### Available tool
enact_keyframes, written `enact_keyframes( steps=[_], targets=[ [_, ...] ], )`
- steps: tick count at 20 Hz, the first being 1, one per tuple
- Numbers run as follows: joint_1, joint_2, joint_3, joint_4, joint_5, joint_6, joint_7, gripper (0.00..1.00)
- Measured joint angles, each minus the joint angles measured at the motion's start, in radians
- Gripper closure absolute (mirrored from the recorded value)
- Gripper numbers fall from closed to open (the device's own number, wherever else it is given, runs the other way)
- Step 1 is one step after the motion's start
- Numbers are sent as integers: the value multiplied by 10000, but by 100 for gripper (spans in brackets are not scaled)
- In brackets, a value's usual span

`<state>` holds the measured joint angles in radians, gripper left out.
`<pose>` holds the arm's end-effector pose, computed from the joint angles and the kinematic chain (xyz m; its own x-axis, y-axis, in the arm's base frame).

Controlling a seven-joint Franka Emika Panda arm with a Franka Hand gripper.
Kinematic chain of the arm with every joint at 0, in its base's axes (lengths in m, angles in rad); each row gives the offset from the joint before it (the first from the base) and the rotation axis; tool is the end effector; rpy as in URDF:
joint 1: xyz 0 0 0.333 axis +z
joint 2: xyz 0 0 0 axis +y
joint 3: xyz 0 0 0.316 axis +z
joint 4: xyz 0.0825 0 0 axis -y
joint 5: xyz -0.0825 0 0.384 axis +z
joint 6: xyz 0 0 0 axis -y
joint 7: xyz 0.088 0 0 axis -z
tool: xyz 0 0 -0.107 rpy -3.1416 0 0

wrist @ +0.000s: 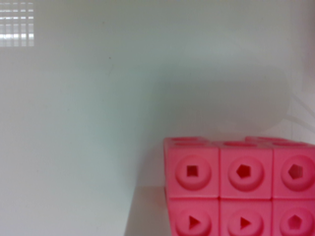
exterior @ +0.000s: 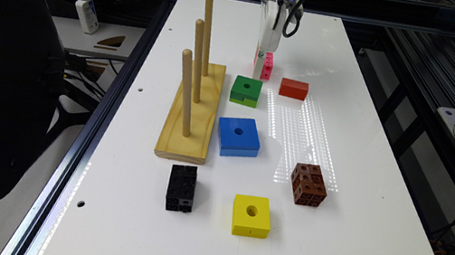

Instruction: Pick up pink block.

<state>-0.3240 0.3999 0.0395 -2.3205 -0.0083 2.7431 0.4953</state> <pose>0.5011 -0.1453 0.1704 0.7139 -0.7001 0.0146 -0.6998 -0.7140 -0.0215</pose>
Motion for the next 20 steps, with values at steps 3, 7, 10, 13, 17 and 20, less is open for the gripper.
enact_keyframes(
  steps=[3,7,10,13,17,20],
  targets=[
    [0,0,0,0,0,0,0,100],
    [0,-1,0,0,0,-1,-1,100],
    [-1,-1,0,0,0,-3,0,100],
    [-1,-1,0,0,0,-3,0,100],
    [-1,-16,0,-1,0,-8,0,100],
    [-2,-221,0,-4,0,-167,0,100]
  ],
)
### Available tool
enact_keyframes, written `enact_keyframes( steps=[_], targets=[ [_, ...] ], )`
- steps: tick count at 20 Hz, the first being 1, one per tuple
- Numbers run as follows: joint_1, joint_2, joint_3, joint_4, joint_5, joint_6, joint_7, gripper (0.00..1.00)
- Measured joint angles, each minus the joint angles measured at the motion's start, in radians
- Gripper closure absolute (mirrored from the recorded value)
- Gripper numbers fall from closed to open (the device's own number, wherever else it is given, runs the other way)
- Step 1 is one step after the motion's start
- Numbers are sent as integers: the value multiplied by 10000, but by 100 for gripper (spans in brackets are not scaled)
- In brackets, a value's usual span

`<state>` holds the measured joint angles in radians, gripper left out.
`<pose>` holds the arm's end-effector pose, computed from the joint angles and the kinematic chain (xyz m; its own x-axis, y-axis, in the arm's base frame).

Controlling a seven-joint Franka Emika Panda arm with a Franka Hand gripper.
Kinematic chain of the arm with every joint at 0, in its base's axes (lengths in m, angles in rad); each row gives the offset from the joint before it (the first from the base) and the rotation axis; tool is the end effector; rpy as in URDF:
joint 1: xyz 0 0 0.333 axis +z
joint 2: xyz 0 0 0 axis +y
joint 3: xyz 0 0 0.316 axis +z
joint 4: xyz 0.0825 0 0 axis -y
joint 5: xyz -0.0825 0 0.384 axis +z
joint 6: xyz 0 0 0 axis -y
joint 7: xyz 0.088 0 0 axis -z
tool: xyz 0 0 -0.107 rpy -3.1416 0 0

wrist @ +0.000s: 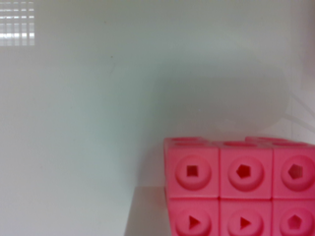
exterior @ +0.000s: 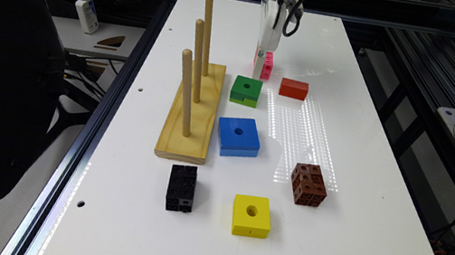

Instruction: Pick up pink block.

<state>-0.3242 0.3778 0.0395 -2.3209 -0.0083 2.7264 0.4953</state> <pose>0.5026 -0.1460 0.1803 0.7138 -0.7001 0.0195 -0.6997 -0.7141 -0.0230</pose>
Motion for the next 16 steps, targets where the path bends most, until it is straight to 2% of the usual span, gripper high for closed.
enact_keyframes(
  steps=[5,9,14,16],
  targets=[
    [0,-666,0,-16,0,-683,1,100],
    [0,-963,0,-53,0,-922,1,100],
    [0,-1664,1,-56,2,-1633,1,100],
    [0,-1799,1,-63,3,-1788,1,100]
  ],
)
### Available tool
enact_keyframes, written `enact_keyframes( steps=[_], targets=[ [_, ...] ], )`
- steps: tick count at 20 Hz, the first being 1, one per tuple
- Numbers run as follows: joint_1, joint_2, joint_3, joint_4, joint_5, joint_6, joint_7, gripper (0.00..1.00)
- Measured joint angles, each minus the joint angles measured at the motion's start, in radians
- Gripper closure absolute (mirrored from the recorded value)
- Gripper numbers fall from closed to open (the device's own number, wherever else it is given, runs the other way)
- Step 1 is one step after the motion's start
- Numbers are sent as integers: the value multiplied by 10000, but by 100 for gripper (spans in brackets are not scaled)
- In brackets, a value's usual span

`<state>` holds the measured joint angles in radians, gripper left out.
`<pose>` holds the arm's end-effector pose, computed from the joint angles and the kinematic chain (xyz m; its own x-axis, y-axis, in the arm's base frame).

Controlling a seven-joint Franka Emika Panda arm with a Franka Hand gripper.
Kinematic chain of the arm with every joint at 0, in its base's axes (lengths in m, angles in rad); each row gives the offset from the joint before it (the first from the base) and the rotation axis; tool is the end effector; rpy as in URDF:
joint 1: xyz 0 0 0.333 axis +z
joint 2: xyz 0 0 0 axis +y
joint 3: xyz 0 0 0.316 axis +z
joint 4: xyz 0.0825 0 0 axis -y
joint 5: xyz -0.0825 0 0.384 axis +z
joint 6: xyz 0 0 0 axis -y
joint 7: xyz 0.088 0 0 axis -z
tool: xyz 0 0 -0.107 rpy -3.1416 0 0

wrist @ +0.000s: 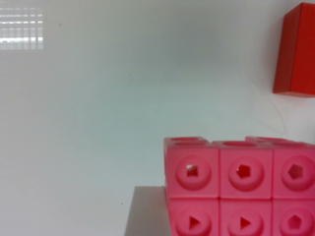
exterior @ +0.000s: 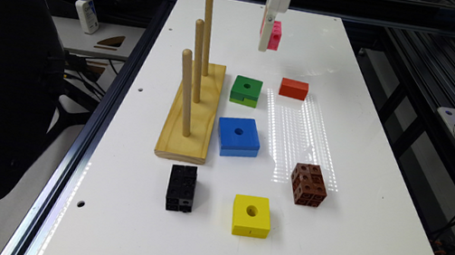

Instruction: Pick up pink block.

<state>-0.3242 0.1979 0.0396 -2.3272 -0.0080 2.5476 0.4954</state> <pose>0.5018 -0.1465 0.2561 0.7147 -0.6992 0.0185 -0.6990 -0.7149 -0.0136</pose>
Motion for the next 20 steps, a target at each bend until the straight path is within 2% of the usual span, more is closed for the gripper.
enact_keyframes(
  steps=[5,10,16,20],
  targets=[
    [0,-125,0,5,0,-61,0,100],
    [0,-832,1,-2,6,-764,0,100],
    [1,-1012,3,38,6,-921,0,100],
    [1,-1731,5,113,15,-1682,0,100]
  ],
)
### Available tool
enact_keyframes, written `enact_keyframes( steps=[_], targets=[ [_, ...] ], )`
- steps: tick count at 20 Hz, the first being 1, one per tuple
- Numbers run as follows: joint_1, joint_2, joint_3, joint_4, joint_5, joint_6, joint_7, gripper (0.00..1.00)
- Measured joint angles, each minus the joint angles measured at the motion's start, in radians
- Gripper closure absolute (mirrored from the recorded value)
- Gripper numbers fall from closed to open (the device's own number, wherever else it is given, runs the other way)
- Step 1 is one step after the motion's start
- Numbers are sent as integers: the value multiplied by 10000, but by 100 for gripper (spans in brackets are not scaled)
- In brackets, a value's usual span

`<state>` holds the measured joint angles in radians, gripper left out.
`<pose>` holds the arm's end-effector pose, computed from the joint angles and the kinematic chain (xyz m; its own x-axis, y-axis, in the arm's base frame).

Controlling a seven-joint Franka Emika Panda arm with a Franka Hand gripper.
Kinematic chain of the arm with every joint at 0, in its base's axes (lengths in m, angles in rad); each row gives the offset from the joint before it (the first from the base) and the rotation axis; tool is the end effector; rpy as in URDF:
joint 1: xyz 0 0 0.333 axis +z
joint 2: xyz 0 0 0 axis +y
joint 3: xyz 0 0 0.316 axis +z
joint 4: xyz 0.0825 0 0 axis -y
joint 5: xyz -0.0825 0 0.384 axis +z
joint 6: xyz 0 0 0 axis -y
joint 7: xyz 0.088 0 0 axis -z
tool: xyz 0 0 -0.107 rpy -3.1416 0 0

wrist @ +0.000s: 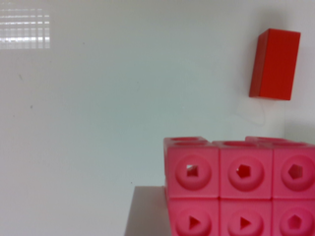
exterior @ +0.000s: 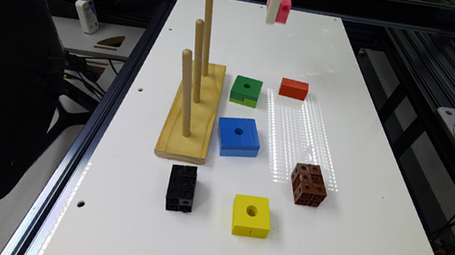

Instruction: Pick up pink block.

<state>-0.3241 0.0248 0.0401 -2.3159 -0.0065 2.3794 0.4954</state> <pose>0.4948 -0.1445 0.3353 0.7139 -0.6993 0.0358 -0.6993 -0.7147 -0.0152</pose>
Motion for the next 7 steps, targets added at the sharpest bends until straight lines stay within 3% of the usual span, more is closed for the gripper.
enact_keyframes(
  steps=[3,7],
  targets=[
    [0,-322,2,-7,3,-328,0,100],
    [0,-290,2,-8,3,-336,0,100]
  ],
)
